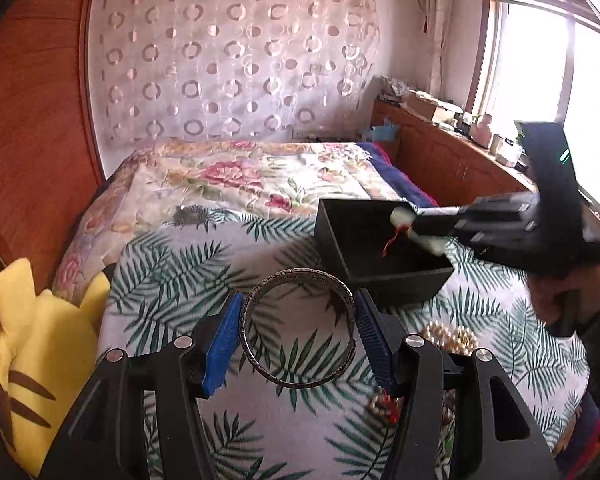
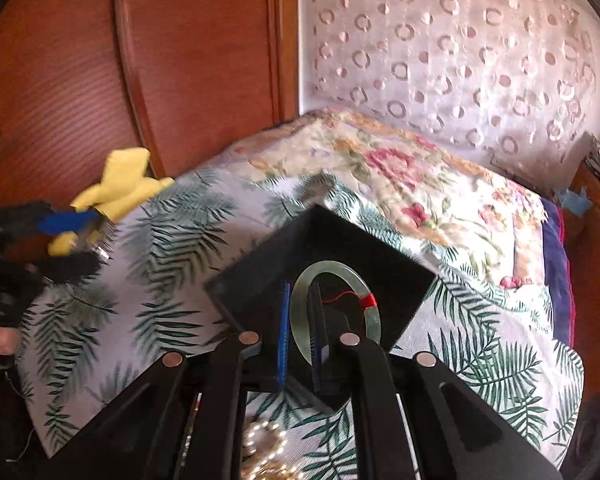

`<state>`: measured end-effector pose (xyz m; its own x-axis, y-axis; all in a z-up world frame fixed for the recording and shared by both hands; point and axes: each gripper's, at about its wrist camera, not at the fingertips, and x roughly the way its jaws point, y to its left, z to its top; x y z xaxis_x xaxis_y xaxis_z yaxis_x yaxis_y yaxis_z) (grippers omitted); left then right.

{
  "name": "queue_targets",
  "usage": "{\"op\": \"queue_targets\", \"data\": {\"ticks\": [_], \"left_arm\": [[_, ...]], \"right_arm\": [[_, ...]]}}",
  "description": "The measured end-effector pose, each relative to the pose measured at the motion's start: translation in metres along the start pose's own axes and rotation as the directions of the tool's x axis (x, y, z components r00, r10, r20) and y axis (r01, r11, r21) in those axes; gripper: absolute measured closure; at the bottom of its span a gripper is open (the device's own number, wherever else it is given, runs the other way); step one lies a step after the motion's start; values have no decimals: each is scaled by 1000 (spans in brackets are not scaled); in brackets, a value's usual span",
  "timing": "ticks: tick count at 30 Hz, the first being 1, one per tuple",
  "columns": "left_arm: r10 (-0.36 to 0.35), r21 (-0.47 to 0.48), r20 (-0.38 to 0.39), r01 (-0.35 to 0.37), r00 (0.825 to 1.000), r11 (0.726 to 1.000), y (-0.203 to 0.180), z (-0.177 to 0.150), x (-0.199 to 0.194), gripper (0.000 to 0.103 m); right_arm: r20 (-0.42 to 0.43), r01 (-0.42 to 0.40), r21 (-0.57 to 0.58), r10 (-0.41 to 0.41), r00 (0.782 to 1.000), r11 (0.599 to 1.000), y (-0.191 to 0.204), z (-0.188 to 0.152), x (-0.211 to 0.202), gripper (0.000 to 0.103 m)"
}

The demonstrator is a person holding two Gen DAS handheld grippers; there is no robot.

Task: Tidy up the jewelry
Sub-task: 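Carry both bangles into the black box and open both grippers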

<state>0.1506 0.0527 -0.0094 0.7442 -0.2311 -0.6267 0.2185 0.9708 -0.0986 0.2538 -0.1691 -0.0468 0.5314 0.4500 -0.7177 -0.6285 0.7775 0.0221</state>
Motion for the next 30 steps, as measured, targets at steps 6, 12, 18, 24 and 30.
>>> {"op": "queue_targets", "data": {"ticks": [6,12,18,24,30], "left_arm": [[-4,4,6,4,1000,1000,-6,16,10,49],[-13,20,-2,13,1000,1000,-17,33,25,49],[-26,33,-25,27,999,999,-29,47,47,49],[-43,42,-66,46,997,998,-47,58,80,49],[-39,74,-104,47,994,996,-70,67,114,49]], "right_arm": [[-61,18,36,-16,998,999,-2,-6,30,92],[-36,-24,77,27,999,997,1,-12,29,80],[23,-40,102,38,999,994,-9,-24,-2,71],[62,-3,143,-6,998,990,-29,-48,-38,65],[87,13,186,-30,996,982,-49,-72,-67,65]]}}
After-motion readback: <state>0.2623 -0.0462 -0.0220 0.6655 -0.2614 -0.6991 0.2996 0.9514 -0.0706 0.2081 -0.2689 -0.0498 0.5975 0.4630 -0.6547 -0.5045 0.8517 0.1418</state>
